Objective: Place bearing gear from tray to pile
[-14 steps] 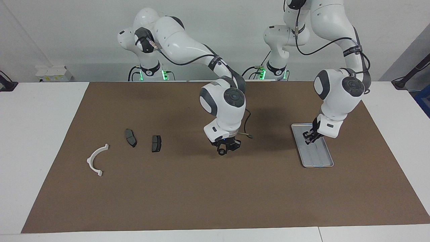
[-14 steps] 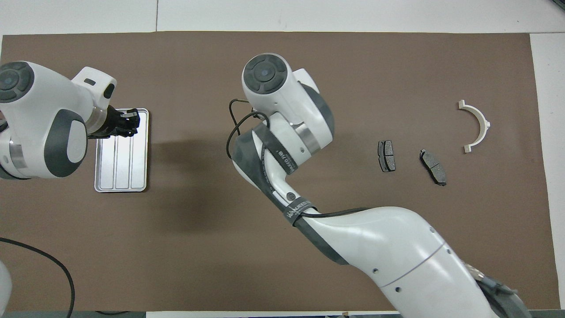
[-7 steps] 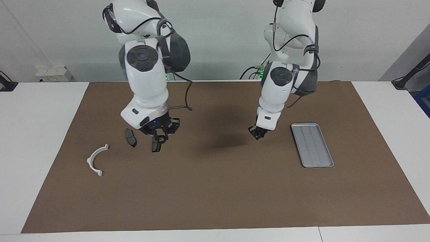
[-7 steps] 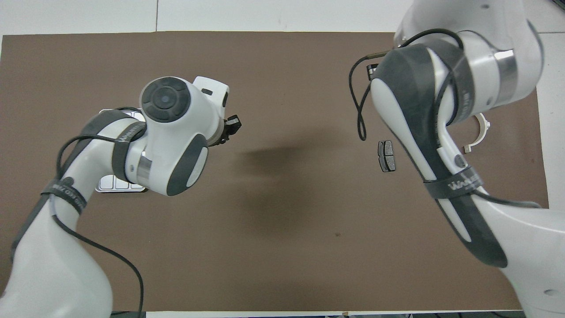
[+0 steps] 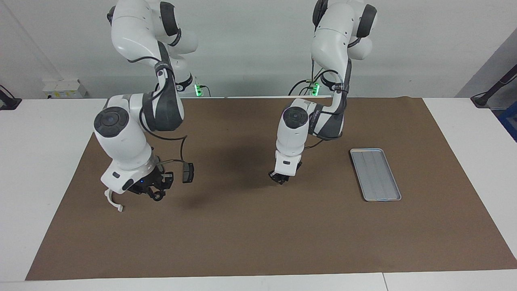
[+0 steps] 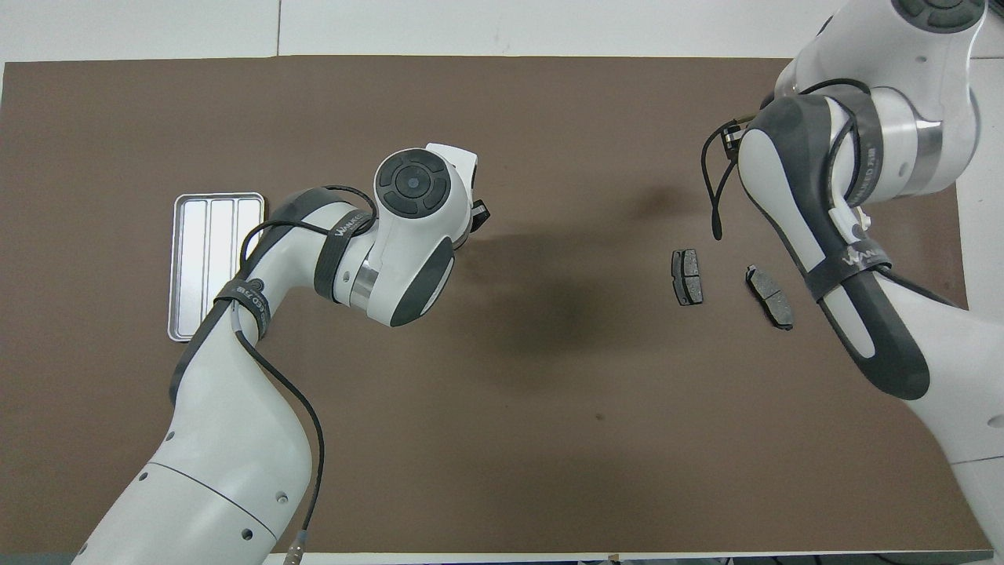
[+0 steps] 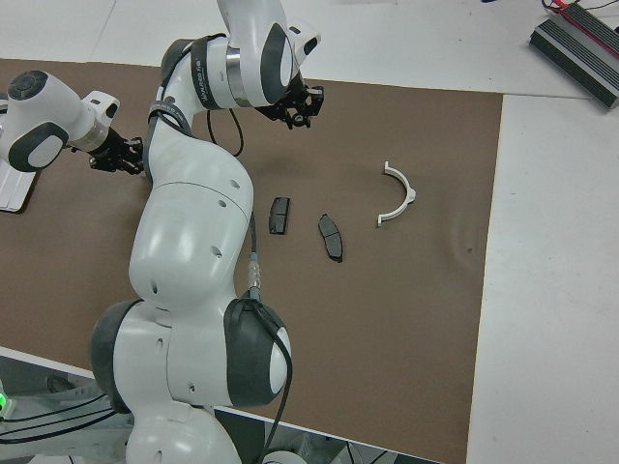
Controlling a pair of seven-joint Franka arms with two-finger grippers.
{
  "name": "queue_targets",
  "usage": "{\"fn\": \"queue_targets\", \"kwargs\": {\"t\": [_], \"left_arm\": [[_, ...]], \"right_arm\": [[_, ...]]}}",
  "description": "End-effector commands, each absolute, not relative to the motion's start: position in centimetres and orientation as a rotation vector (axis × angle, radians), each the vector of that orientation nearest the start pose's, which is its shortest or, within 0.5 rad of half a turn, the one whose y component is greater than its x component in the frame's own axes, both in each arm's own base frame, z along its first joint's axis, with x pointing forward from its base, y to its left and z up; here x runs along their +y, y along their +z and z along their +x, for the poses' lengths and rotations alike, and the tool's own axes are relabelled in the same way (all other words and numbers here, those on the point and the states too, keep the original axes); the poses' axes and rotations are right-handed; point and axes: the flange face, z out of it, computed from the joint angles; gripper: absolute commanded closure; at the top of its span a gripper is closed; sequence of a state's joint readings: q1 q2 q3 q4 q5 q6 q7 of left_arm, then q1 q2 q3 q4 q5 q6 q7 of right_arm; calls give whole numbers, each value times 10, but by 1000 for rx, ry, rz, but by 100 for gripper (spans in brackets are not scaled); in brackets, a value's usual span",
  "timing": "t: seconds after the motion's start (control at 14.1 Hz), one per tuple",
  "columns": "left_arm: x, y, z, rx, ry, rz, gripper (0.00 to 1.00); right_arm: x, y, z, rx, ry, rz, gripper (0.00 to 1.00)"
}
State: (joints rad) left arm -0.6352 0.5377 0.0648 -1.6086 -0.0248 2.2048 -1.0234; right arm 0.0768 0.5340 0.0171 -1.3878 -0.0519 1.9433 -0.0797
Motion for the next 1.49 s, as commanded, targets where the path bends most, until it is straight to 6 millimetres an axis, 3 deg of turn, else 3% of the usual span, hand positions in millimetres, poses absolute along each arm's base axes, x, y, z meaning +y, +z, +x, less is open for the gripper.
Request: {"fn": "queue_targets", "kwargs": {"t": [0.0,0.14,0.35,0.78,0.85,0.92,1.06,1.28,1.42], "left_arm": [[-409,325,568,-750,-79,-3079,96],[-409,317,563,-719,-87,-3062,94],[-405,307,560,-714,-72,-3047,93],[-400,296,556,-718,-65,-3040,91],[-400,295,556,-715,-63,-3039,85],[-400,297,556,-718,-67,-3041,62],[-401,298,558,-722,-83,-3051,0],[-385,310,565,-737,-88,-3019,0],[-350,368,576,-800,-116,-2998,0]], "right_arm": [[61,369,692,-319,-42,-3147,100],[61,343,688,-319,-54,-3147,100],[44,308,695,-306,-99,-3154,100],[47,297,693,-300,-114,-3150,100],[47,293,690,-304,-124,-3149,100],[47,290,689,-305,-136,-3148,100],[48,286,687,-302,-158,-3146,100],[48,283,686,-296,-172,-3144,100],[52,283,686,-289,-165,-3145,95]]}}
